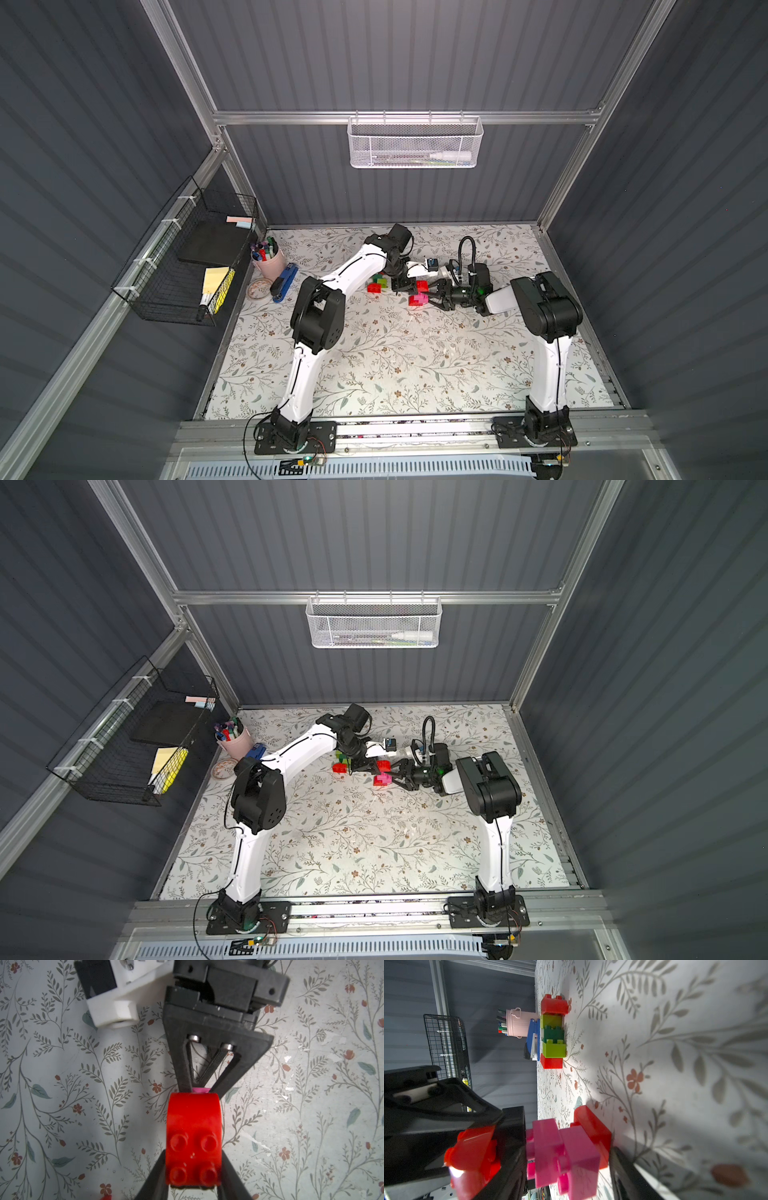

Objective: Assemble the letter s with lego
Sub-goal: Assemble the lego brick with the lego brick.

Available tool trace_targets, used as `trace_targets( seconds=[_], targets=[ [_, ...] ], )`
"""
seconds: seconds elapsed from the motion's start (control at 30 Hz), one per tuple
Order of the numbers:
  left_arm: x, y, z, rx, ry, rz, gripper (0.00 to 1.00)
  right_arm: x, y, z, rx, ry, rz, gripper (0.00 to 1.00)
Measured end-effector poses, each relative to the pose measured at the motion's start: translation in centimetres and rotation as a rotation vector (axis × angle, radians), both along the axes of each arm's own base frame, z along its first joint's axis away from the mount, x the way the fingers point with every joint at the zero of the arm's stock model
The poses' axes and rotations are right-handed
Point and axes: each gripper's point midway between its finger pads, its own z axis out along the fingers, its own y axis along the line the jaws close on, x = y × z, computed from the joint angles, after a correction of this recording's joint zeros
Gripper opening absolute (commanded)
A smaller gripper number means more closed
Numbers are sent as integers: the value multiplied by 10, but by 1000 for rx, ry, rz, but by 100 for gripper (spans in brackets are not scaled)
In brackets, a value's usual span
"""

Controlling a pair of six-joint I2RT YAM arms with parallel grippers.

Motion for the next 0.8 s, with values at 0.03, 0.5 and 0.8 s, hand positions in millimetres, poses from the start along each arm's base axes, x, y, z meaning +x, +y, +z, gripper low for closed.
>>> trace_targets(
  seconds=[0.03,0.5,0.8],
  targets=[
    [0,0,0,0,1,0,28,0,0,0,0,0,0,63],
    [-7,-1,0,-10,33,-9,28,0,1,-1,15,4,4,63],
    [-8,-2,-1,-17,36,-21,28,0,1,-1,23,-2,6,63]
  ],
)
